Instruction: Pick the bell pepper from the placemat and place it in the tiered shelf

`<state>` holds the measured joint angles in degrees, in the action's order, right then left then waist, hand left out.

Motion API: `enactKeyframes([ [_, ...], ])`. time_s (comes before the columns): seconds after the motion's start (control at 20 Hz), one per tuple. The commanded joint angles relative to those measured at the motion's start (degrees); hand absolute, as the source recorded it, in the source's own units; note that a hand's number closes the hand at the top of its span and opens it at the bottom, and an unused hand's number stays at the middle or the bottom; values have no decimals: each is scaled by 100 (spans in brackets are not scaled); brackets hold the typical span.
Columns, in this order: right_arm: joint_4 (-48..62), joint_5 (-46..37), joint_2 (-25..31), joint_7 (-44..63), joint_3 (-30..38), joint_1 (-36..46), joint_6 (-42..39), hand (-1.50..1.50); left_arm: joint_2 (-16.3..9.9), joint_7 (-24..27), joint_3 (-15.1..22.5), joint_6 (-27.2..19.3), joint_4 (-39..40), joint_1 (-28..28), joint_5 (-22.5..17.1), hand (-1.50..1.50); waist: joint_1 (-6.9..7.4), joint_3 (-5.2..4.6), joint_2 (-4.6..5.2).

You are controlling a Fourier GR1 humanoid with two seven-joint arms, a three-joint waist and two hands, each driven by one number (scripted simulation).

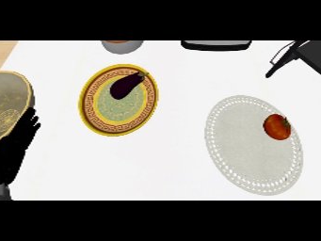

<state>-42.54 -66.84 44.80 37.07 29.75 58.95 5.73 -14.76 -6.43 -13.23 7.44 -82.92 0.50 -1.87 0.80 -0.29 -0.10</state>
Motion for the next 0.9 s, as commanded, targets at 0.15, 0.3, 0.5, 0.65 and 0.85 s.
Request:
enactKeyframes([
  [0.15,-126,697,-136,-224,411,-49,541,-150,72,308,22,-91,191,70,209,0,-59,28,11],
  [0.3,-379,1094,-189,-116,643,41,477,-150,73,119,6,-50,156,17,113,0,-77,28,-4],
  [0.5,-668,1593,-38,-270,894,14,393,-150,25,164,-68,-4,283,-87,66,0,-101,28,-7],
  [0.65,-1501,1939,-88,-138,1039,-267,191,-150,-54,-378,-106,-14,-156,-93,-48,0,-155,30,-42],
  [0.85,-2483,2233,288,305,1207,-283,-305,-150,-54,-385,-135,-25,53,-142,-32,0,-202,27,-51],
])
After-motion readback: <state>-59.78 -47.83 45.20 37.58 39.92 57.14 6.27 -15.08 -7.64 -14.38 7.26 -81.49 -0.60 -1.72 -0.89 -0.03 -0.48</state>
